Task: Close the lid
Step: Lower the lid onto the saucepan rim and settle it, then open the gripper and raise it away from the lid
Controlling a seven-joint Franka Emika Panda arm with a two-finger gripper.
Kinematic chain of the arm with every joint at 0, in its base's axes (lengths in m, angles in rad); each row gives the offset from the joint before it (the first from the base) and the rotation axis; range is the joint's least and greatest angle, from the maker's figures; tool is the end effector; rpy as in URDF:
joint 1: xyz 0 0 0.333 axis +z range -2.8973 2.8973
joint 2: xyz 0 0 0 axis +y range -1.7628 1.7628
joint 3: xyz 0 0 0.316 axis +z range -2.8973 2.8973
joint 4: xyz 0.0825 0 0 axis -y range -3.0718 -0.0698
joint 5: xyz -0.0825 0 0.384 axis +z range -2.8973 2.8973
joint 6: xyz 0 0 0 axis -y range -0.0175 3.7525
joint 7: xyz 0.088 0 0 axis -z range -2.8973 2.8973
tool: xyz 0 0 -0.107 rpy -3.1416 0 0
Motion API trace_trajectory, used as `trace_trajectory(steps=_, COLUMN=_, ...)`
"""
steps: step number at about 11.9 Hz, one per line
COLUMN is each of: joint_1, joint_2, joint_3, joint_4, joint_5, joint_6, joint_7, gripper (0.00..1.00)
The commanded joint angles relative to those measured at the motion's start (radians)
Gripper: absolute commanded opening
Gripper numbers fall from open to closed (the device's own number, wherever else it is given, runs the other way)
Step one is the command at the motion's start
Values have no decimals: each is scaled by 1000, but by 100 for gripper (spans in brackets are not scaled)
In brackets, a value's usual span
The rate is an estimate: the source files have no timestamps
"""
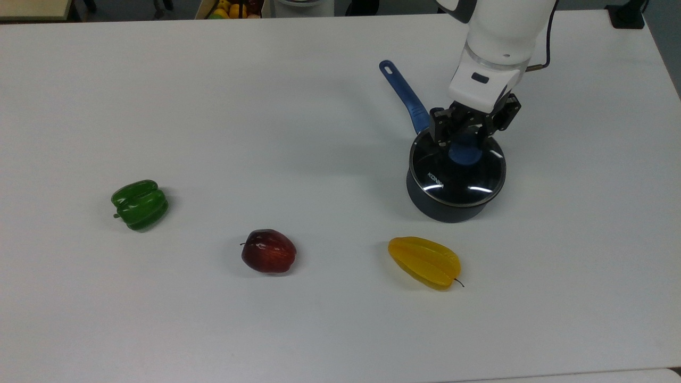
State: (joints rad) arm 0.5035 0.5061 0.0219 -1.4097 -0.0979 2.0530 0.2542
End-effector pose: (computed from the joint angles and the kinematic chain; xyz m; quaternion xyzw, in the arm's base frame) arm 0.6240 0.3523 0.4235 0.9851 0.1525 0.0785 0.0106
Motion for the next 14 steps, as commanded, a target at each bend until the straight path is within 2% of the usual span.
trace_trajectory(steps=1, joint_1=6, joint_2=15, joint_3=-4, joint_4=18, joint_5=-11, joint_6=-20, joint_7=-20, gripper=70)
trace_trajectory(steps=3, joint_1=6, joint_2=14, joint_3=-4, joint_4=23, joint_5=-9, joint_6=-20, joint_7=-10, gripper=100)
trace_trajectory(steps=7, joint_1=0, joint_2=-64, joint_3=-4, joint_4=9, joint_5=4, joint_6=-42, joint_7=-6, gripper=100)
trace_trajectory(steps=9, joint_1=-31, joint_2=-139, joint_3=-7, joint_4=-30, joint_5=3, joint_6=-138, joint_7=-16, gripper=100)
trace_trajectory(steps=10, joint_1=-61, joint_2=-188, joint_3=-7, joint_4=-63, joint_5=-3, joint_6=-187, joint_7=-26, gripper=100)
trace_trajectory(steps=12, joint_1=-153, joint_2=-317, joint_3=-7, joint_4=-183, joint_5=4, joint_6=-214, joint_7=-102, gripper=100)
trace_trajectory(steps=14, joint_1=-274, joint_2=-417, joint_3=-5, joint_4=-283, joint_5=4, joint_6=-232, joint_7=-142, gripper=100)
